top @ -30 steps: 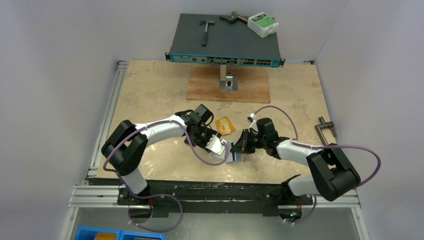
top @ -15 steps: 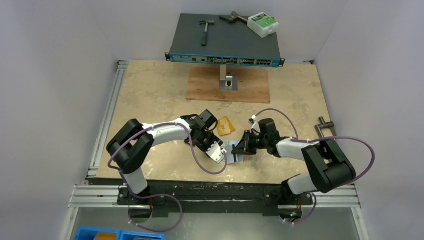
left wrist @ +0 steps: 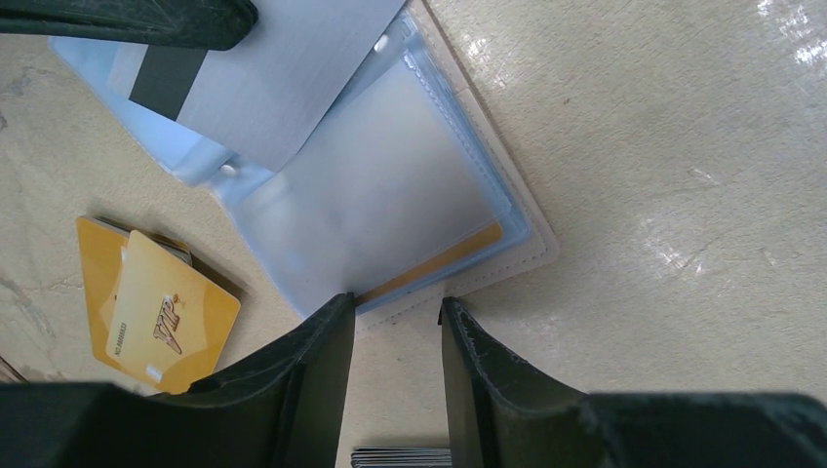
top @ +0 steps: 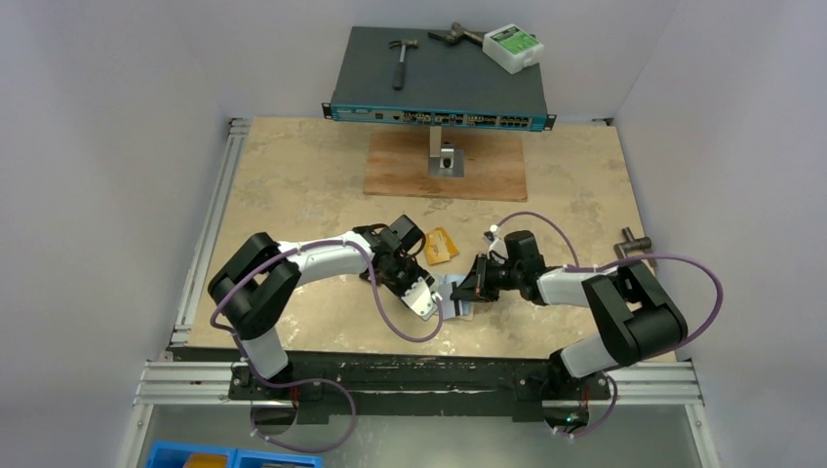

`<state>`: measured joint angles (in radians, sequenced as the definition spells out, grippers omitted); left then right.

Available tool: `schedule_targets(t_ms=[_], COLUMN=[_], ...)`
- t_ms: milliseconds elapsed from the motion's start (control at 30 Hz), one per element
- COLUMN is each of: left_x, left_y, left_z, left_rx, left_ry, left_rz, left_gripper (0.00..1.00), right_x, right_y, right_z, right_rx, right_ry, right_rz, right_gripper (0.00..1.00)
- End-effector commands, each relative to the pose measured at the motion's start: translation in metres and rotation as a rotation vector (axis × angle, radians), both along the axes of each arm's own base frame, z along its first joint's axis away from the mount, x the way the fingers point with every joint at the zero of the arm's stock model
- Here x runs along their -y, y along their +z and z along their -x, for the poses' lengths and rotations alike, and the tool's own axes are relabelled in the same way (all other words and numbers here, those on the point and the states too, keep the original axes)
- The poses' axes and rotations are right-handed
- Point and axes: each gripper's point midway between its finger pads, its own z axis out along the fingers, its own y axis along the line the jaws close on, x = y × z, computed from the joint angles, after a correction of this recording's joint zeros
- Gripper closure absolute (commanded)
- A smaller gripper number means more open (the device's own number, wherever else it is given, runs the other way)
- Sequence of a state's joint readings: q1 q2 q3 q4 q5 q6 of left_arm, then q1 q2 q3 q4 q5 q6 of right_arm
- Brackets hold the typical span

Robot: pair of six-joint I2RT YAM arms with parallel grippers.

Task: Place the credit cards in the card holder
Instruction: Insert the credit card into the card holder.

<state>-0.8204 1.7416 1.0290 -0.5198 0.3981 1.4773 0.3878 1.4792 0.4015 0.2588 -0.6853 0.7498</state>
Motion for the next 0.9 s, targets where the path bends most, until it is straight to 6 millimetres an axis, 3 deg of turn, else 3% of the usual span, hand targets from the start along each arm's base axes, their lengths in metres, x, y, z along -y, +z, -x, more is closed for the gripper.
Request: schedule_targets(t_ms=[0, 333, 667, 867], left_x=[0.003, 0.0, -0.003, -0.006], left_y=[-0.011, -0.014, -0.016, -0.018], left_z=[0.008, 0.008, 0.007, 0.007], left_rx=[-0.001, 0.011, 0.029, 0.045], left_ry=[-0.053, -0.055, -0.056, -0.065], left_rz=[0.0, -0.011, -0.02, -0.031], left_gripper=[0.63, 0.64, 0.63, 0.64], right_x=[-0.005, -0.009, -0.008, -0.005], right_y=[0.002, 0.008, 0.027, 0.024], right_z=[-0.011, -0.023, -0.032, -0.038], right_rx=[0.035, 0.096, 0.209, 0.211], right_ry=[0.003, 0.004, 0.0, -0.046], right_rz=[-0.015, -0.02, -0.035, -0.023], right_gripper=[1.0, 1.0, 1.0, 1.0])
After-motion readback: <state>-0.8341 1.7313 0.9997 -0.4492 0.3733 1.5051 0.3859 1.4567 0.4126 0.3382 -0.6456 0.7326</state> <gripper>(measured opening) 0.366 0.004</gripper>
